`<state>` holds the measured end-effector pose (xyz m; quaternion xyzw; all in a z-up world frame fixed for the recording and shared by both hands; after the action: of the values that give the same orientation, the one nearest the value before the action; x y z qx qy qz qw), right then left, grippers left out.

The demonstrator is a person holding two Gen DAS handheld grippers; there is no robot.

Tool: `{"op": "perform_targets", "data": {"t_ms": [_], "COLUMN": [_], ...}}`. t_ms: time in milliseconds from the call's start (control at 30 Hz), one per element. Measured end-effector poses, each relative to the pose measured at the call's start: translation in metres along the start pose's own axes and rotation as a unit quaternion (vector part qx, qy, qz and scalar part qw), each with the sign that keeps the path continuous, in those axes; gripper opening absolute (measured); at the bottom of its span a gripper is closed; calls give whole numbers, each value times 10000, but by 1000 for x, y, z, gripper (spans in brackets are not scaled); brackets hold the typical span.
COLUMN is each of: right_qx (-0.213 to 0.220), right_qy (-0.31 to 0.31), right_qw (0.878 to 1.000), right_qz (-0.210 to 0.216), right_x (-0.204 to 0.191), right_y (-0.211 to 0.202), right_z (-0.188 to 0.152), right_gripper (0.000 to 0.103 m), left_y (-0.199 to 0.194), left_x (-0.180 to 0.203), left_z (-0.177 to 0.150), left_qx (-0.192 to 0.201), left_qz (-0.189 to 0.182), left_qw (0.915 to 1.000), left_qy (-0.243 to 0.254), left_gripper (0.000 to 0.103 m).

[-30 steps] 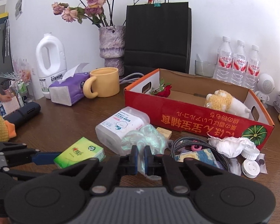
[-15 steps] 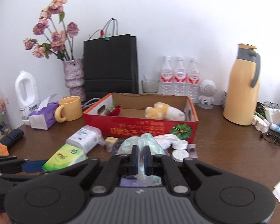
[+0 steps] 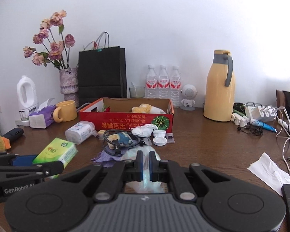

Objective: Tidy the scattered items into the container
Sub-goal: 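Grasp the green tissue pack with the left tool while the right tool grasps the plastic bag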

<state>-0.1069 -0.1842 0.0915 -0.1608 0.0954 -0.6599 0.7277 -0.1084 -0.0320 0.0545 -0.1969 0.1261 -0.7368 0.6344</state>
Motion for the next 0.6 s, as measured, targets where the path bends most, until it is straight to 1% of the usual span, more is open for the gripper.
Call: {"op": "perform_targets", "data": {"t_ms": [33, 100, 267, 367, 433, 500, 533, 567, 600], "right_qx": [25, 154, 436, 339, 124, -226, -333, -483, -595], "right_qy": [21, -22, -95, -204, -46, 211, 281, 293, 289], "right_qw": [10000, 9998, 9989, 9991, 9997, 9991, 9986, 9978, 9970], "right_qz": [31, 136, 108, 139, 201, 285, 315, 358, 404], "right_x": [-4, -11, -21, -22, -16, -9, -9, -10, -13], "right_y": [-7, -17, -24, -16, -9, 2, 6, 10, 13], "right_z": [-1, -3, 9, 11, 6, -5, -13, -20, -25], "right_gripper": [4, 4, 4, 5, 12, 44, 46, 47, 50], "left_y": [-6, -15, -20, -15, -12, -7, -4, 0, 2], "left_x": [-1, -2, -8, -13, -17, -22, -24, -25, -26], "left_z": [-3, -6, -1, 3, 3, 1, -2, -4, -7], "left_qx": [12, 78, 264, 276, 277, 198, 147, 90, 44], "left_qz": [35, -27, -23, -3, 64, 58, 79, 82, 67], "left_qw": [10000, 10000, 9995, 9994, 9994, 9994, 9994, 9994, 9994], "left_qy": [8, -32, -159, -217, -212, -292, -307, -318, -333], "left_gripper": [47, 47, 47, 47, 47, 47, 47, 47, 47]}}
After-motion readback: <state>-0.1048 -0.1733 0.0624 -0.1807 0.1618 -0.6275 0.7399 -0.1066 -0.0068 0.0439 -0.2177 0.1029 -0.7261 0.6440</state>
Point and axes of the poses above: each gripper's, at about its wrist camera, not at the fingertips, and y roughly the way its jaws point, x to its right, z to its top, the point moved 3 cm from there along y, roughly the way its jaws point, and after that the axes turned 5 degrees about -y, right-handed, at the moved point
